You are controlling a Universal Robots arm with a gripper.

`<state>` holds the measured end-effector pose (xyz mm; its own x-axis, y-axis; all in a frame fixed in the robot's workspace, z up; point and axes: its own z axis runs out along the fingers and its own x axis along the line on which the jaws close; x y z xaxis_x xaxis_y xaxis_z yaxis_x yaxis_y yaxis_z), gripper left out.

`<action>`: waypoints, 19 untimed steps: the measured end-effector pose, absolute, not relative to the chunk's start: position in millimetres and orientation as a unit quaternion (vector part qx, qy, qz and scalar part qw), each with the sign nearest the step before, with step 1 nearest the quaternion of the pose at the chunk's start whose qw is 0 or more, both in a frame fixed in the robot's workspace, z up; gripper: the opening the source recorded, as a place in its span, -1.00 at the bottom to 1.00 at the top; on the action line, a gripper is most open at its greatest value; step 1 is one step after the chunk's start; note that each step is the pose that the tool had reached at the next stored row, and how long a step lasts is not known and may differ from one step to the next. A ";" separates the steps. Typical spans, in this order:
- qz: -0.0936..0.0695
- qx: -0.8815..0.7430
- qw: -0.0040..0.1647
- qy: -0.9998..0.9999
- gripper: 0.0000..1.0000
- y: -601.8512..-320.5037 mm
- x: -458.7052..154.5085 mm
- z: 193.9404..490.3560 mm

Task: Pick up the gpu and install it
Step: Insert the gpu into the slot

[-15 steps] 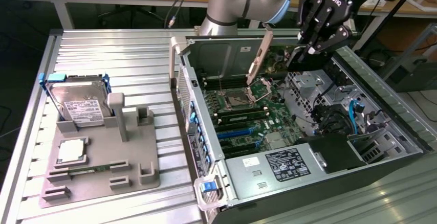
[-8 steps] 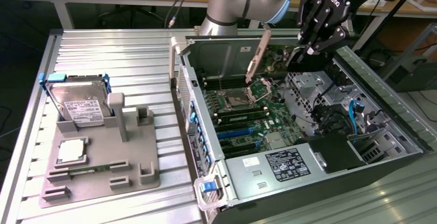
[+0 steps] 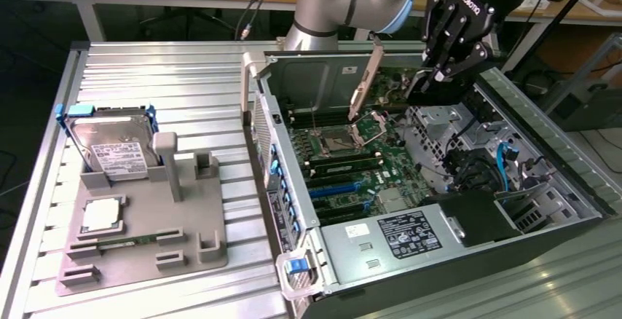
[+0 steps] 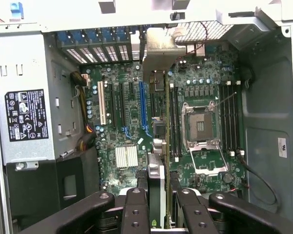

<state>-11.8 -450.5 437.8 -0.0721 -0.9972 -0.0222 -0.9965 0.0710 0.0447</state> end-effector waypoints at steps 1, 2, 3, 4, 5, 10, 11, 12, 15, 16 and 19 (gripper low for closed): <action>-0.024 0.681 0.007 -0.732 -0.46 -450.5 -11.8 437.1; -0.024 0.681 0.007 -0.732 -0.46 -450.5 -11.9 436.1; -0.024 0.681 0.007 -0.732 -0.46 -450.5 -11.9 435.7; -0.024 0.681 0.007 -0.732 -0.46 -450.5 -11.9 435.6; -0.024 0.681 0.007 -0.732 -0.46 -450.5 -11.9 435.6; -0.024 0.681 0.007 -0.732 -0.46 -450.5 -11.9 435.5; -0.024 0.681 0.007 -0.732 -0.46 -450.4 -11.8 435.3; -0.024 0.681 0.007 -0.732 -0.46 -450.4 -11.8 434.9; -0.023 0.681 0.007 -0.732 -0.46 -450.5 -11.9 433.1; -0.023 0.681 0.007 -0.732 -0.46 -450.5 -11.9 432.7; -0.023 0.681 0.006 -0.732 -0.46 -450.5 -11.9 428.3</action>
<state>-11.9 -450.5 428.3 -0.0734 -0.9971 -0.0222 -0.9965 0.0724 0.0420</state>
